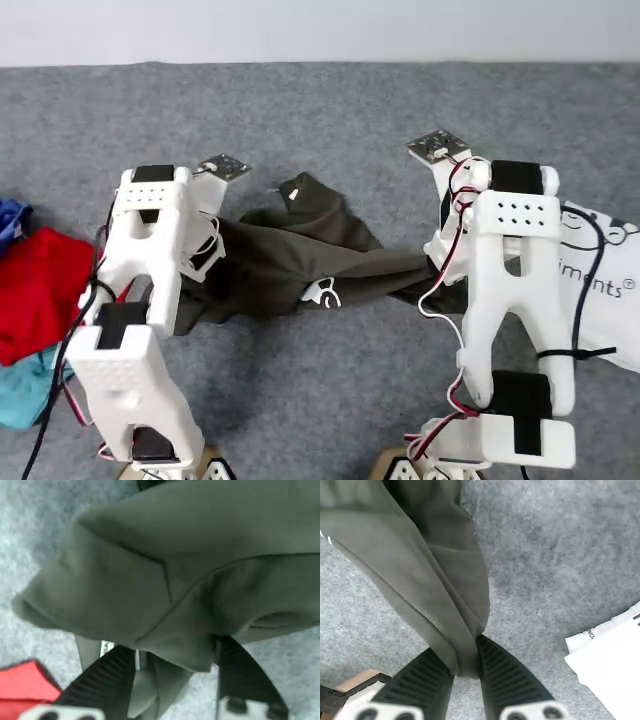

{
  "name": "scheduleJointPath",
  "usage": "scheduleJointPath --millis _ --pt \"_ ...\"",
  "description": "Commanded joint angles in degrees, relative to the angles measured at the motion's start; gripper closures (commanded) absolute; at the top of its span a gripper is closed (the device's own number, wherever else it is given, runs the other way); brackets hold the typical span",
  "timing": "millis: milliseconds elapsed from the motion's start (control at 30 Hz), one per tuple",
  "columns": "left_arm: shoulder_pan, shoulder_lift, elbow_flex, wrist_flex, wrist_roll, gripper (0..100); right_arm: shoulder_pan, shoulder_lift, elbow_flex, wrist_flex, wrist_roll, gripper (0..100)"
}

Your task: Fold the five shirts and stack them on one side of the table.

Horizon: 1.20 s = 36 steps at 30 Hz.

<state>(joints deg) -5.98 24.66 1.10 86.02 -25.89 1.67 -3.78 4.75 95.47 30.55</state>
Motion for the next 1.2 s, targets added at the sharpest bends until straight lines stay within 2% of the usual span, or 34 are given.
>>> scheduleJointPath --millis 0,67,200,233,467,700,1033,1167 --pt "0.44 1.14 -3.82 -0.88 -0.53 77 0.4 -3.03 -1.85 -0.4 0.35 99.0" --pt "0.44 1.58 -5.05 -0.53 -0.44 81 0.48 -3.03 -1.85 -0.48 0.35 99.0" --pt "0.53 -1.14 -7.34 2.46 -0.44 99 0.66 -2.95 -1.85 -0.48 0.35 99.0" --pt "0.53 -2.37 -8.04 3.69 -0.44 100 0.66 -2.95 -1.85 -0.48 0.35 99.0" --pt "0.0 -17.14 -14.02 11.52 -0.35 99 0.75 -3.03 -1.93 -2.15 0.35 99.0" --pt "0.0 -32.18 -15.08 11.87 5.71 99 0.84 -4.53 -4.75 -3.56 0.35 99.0" --pt "-1.49 -42.64 -14.29 14.59 4.57 99 2.95 -9.01 -23.65 -3.74 0.44 99.0" --pt "-4.31 -45.45 -9.36 14.59 0.79 91 4.35 -9.01 -32.35 -4.18 0.7 99.0"
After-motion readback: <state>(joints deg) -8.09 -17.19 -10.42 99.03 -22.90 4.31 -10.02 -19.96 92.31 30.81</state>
